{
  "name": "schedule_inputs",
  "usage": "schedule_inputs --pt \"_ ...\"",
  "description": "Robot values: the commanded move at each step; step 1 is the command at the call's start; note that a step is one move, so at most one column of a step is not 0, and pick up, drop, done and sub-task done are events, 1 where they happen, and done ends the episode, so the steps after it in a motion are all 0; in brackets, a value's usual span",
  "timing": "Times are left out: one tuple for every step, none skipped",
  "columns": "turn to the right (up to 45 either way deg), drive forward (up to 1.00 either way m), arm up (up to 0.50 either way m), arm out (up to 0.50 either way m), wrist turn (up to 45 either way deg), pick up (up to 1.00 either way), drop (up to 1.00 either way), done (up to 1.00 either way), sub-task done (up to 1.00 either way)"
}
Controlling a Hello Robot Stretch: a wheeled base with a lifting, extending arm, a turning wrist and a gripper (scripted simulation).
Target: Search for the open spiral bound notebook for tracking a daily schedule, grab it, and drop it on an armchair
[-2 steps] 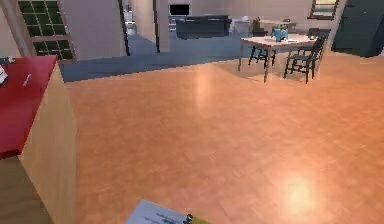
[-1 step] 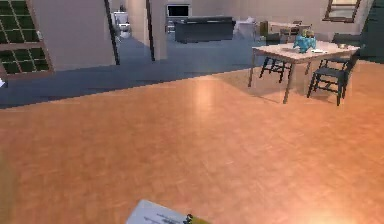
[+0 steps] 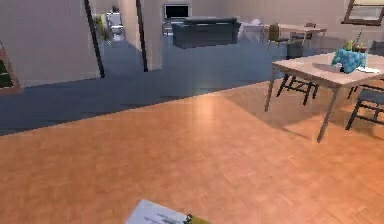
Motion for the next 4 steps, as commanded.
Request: schedule_inputs --pt "0.0 1.00 0.00 0.00 0.0 0.00 0.00 0.00 0.00" --pt "0.0 1.00 0.00 0.00 0.0 0.00 0.00 0.00 0.00" --pt "0.0 1.00 0.00 0.00 0.0 0.00 0.00 0.00 0.00" --pt "0.0 1.00 0.00 0.00 0.0 0.00 0.00 0.00 0.00"
